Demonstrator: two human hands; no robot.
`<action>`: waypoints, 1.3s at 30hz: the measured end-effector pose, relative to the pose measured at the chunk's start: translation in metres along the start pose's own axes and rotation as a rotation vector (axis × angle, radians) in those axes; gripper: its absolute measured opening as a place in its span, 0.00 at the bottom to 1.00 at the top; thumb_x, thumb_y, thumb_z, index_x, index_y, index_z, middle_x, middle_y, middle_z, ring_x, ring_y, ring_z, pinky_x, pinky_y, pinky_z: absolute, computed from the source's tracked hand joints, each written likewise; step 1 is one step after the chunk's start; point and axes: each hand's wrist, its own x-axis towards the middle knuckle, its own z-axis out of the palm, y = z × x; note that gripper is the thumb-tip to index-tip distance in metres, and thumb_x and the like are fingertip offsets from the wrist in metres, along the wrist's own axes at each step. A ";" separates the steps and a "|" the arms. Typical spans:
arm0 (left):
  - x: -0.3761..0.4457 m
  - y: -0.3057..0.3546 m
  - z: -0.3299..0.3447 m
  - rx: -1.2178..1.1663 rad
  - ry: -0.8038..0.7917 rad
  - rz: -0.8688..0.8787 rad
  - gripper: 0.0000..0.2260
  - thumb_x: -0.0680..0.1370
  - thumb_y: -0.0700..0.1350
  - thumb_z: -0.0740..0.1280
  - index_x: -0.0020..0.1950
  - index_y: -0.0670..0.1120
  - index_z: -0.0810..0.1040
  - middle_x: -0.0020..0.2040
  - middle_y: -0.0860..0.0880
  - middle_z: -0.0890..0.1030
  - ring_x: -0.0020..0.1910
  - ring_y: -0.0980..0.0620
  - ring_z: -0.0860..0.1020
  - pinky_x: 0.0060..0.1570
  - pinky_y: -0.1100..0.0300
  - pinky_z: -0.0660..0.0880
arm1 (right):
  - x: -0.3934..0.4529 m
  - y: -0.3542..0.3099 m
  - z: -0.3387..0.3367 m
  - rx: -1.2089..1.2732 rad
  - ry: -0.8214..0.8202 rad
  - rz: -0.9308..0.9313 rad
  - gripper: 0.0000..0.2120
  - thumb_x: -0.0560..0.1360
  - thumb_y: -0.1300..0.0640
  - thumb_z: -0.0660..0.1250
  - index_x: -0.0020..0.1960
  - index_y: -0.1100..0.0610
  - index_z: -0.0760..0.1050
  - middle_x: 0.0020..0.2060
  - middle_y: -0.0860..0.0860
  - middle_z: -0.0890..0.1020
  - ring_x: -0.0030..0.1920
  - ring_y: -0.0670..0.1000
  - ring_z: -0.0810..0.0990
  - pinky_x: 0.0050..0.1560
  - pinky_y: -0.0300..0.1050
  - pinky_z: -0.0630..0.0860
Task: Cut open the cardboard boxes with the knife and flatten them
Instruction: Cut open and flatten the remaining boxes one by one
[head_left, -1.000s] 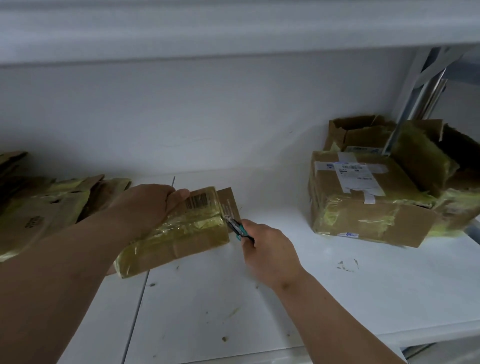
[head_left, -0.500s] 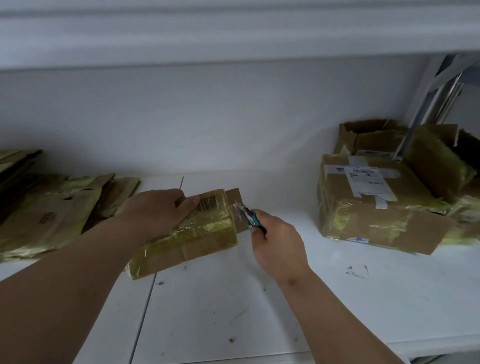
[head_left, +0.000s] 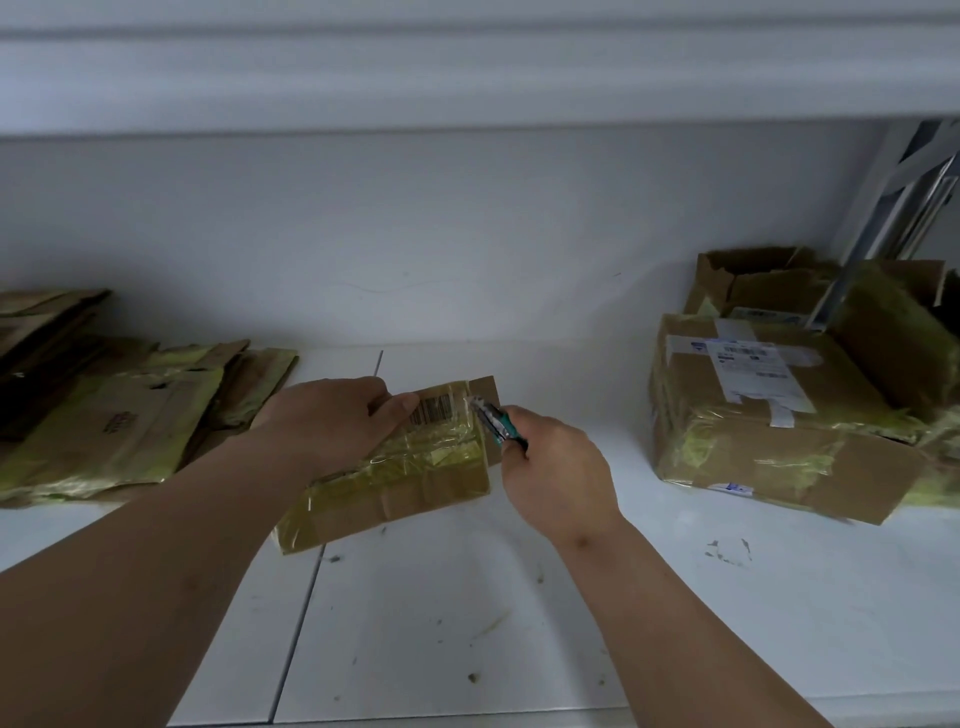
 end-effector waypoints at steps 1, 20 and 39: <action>0.000 0.000 0.000 0.001 -0.001 0.001 0.24 0.78 0.69 0.44 0.42 0.55 0.71 0.37 0.55 0.77 0.38 0.57 0.75 0.37 0.59 0.69 | -0.001 0.000 0.001 -0.014 -0.008 -0.010 0.15 0.76 0.61 0.59 0.60 0.52 0.76 0.35 0.47 0.74 0.35 0.53 0.72 0.28 0.42 0.60; 0.001 -0.002 0.004 -0.002 0.019 -0.011 0.25 0.78 0.69 0.44 0.43 0.55 0.72 0.37 0.55 0.78 0.38 0.56 0.76 0.38 0.59 0.72 | -0.002 0.004 0.005 0.010 0.015 0.018 0.15 0.75 0.62 0.58 0.58 0.52 0.76 0.37 0.50 0.77 0.36 0.54 0.75 0.30 0.43 0.65; 0.003 0.002 0.002 -0.028 -0.015 -0.010 0.27 0.79 0.68 0.42 0.44 0.53 0.74 0.38 0.54 0.79 0.40 0.55 0.77 0.38 0.58 0.70 | -0.008 0.027 -0.003 -0.127 0.013 -0.202 0.14 0.73 0.53 0.60 0.56 0.50 0.78 0.27 0.45 0.70 0.25 0.49 0.64 0.45 0.45 0.66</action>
